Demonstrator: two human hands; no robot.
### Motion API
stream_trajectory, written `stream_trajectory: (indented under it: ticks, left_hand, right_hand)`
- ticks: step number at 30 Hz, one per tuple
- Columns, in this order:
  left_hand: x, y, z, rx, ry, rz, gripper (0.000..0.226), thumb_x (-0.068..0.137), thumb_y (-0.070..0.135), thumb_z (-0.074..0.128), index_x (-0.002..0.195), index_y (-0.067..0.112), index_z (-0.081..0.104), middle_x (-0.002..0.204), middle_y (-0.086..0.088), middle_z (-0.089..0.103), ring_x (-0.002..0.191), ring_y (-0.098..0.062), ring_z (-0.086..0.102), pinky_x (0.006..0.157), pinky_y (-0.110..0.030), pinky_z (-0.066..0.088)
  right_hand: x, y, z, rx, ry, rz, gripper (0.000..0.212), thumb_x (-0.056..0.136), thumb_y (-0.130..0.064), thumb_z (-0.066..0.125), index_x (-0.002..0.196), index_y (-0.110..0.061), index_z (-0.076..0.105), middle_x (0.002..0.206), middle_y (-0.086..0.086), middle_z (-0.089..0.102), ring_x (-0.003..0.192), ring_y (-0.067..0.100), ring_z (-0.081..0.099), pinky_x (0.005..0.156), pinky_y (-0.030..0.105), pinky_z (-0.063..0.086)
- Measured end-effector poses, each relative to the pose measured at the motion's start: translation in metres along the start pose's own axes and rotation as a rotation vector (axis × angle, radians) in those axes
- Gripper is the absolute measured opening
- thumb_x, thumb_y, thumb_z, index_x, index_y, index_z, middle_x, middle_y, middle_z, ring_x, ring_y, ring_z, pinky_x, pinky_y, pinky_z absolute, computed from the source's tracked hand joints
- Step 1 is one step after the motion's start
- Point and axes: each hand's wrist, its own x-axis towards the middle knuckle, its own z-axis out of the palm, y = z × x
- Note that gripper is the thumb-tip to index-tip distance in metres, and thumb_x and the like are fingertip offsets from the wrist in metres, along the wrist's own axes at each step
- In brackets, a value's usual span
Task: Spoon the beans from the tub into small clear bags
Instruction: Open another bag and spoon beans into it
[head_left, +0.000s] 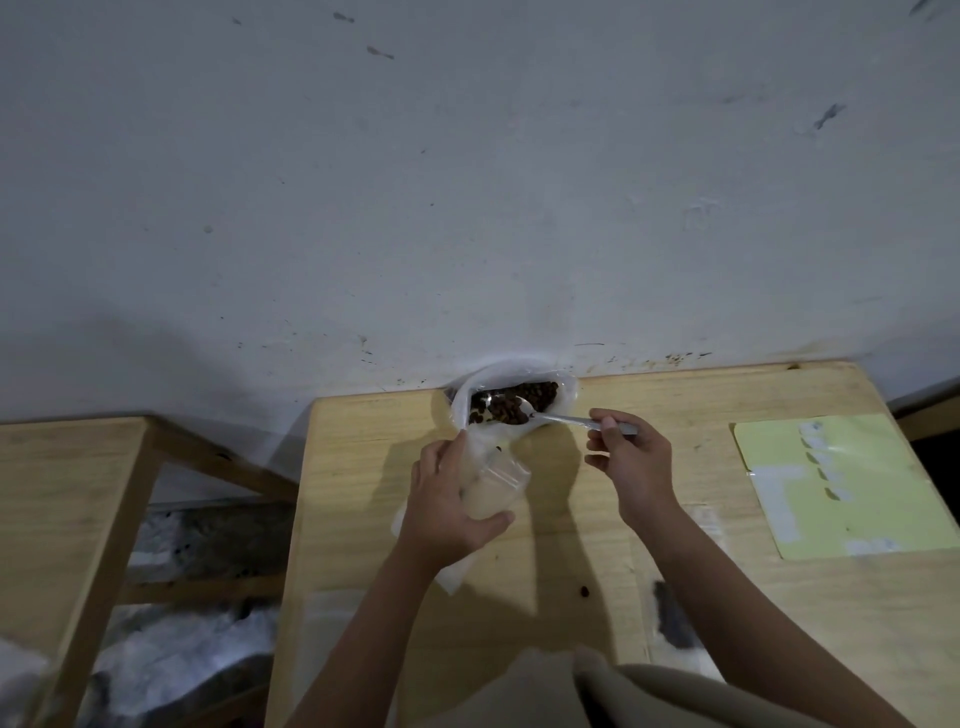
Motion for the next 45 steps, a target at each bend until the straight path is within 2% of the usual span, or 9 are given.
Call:
stream_trajectory:
  ticks: [9, 15, 20, 24, 25, 29, 34, 40, 45]
  left_hand:
    - [-0.008, 0.009, 0.000, 0.007, 0.070, 0.005, 0.112, 0.050, 0.068, 0.063, 0.146, 0.024, 0.027, 0.128, 0.009, 0.026, 0.112, -0.005, 0.022, 0.102, -0.029, 0.031]
    - [-0.006, 0.011, 0.002, -0.014, 0.087, 0.008, 0.109, 0.053, 0.063, 0.068, 0.147, 0.027, 0.024, 0.128, 0.012, 0.023, 0.113, -0.003, 0.021, 0.096, -0.025, 0.029]
    - [0.000, 0.009, 0.001, -0.018, 0.086, -0.011, 0.111, 0.054, 0.066, 0.066, 0.148, 0.026, 0.022, 0.134, 0.008, 0.023, 0.113, -0.001, 0.019, 0.094, -0.026, 0.031]
    - [0.005, 0.007, 0.000, -0.026, 0.082, -0.018, 0.107, 0.061, 0.058, 0.073, 0.148, 0.025, 0.022, 0.132, 0.009, 0.023, 0.115, -0.007, 0.023, 0.093, -0.024, 0.031]
    - [0.007, 0.006, 0.001, -0.031, 0.080, -0.016, 0.106, 0.062, 0.057, 0.075, 0.148, 0.025, 0.022, 0.133, 0.009, 0.024, 0.116, -0.008, 0.024, 0.092, -0.024, 0.031]
    - [0.013, 0.005, 0.003, -0.056, 0.065, -0.026, 0.104, 0.062, 0.055, 0.077, 0.147, 0.025, 0.026, 0.133, 0.007, 0.025, 0.115, -0.007, 0.024, 0.090, -0.024, 0.033]
    - [0.018, 0.003, 0.005, -0.069, 0.051, -0.031, 0.109, 0.054, 0.067, 0.068, 0.146, 0.024, 0.030, 0.132, 0.006, 0.028, 0.119, -0.013, 0.028, 0.091, -0.026, 0.034]
    - [0.018, 0.002, 0.005, -0.102, 0.059, -0.020, 0.107, 0.053, 0.067, 0.067, 0.145, 0.025, 0.032, 0.127, 0.009, 0.028, 0.117, -0.011, 0.029, 0.090, -0.025, 0.034]
    - [0.016, 0.003, 0.002, -0.080, 0.065, 0.001, 0.107, 0.055, 0.065, 0.069, 0.146, 0.025, 0.029, 0.127, 0.010, 0.026, 0.116, -0.011, 0.028, 0.090, -0.024, 0.033]
  right_hand:
    - [-0.026, -0.009, -0.028, -0.130, -0.129, -0.245, 0.028, 0.094, -0.003, 0.051, 0.083, -0.020, 0.069, 0.069, 0.005, 0.061, 0.061, 0.009, 0.057, 0.057, 0.025, 0.052]
    - [-0.022, -0.014, -0.017, -0.136, -0.101, -0.320, 0.026, 0.094, -0.004, 0.051, 0.085, -0.021, 0.069, 0.072, 0.003, 0.062, 0.066, 0.009, 0.058, 0.058, 0.023, 0.052]
    - [0.003, -0.001, 0.001, -0.214, -0.031, -0.296, 0.019, 0.093, -0.007, 0.052, 0.095, -0.014, 0.070, 0.075, 0.002, 0.064, 0.068, 0.011, 0.058, 0.068, 0.035, 0.053]
    - [0.015, 0.014, 0.020, -0.345, -0.026, -0.333, 0.019, 0.093, -0.007, 0.052, 0.099, -0.015, 0.069, 0.088, 0.007, 0.066, 0.078, 0.018, 0.060, 0.064, 0.009, 0.044]
    - [0.017, 0.018, 0.024, -0.381, -0.033, -0.345, 0.019, 0.093, -0.007, 0.052, 0.100, -0.014, 0.069, 0.090, 0.009, 0.067, 0.079, 0.019, 0.060, 0.064, 0.007, 0.043]
    - [0.019, 0.026, 0.041, -0.430, -0.056, -0.266, 0.019, 0.093, -0.012, 0.054, 0.103, -0.013, 0.070, 0.098, 0.005, 0.070, 0.089, 0.017, 0.062, 0.076, 0.022, 0.046]
    - [0.022, 0.025, 0.054, -0.428, -0.105, -0.154, 0.017, 0.090, -0.014, 0.058, 0.099, -0.017, 0.072, 0.098, -0.003, 0.069, 0.089, 0.015, 0.063, 0.079, 0.030, 0.051]
    - [0.022, 0.021, 0.053, -0.303, -0.131, -0.070, 0.018, 0.089, -0.007, 0.058, 0.090, -0.018, 0.073, 0.089, -0.001, 0.068, 0.075, 0.006, 0.060, 0.065, 0.016, 0.046]
    - [0.020, 0.022, 0.043, -0.184, -0.066, 0.058, 0.023, 0.090, -0.008, 0.058, 0.081, -0.024, 0.071, 0.092, 0.011, 0.068, 0.059, 0.004, 0.047, 0.059, 0.022, 0.039]
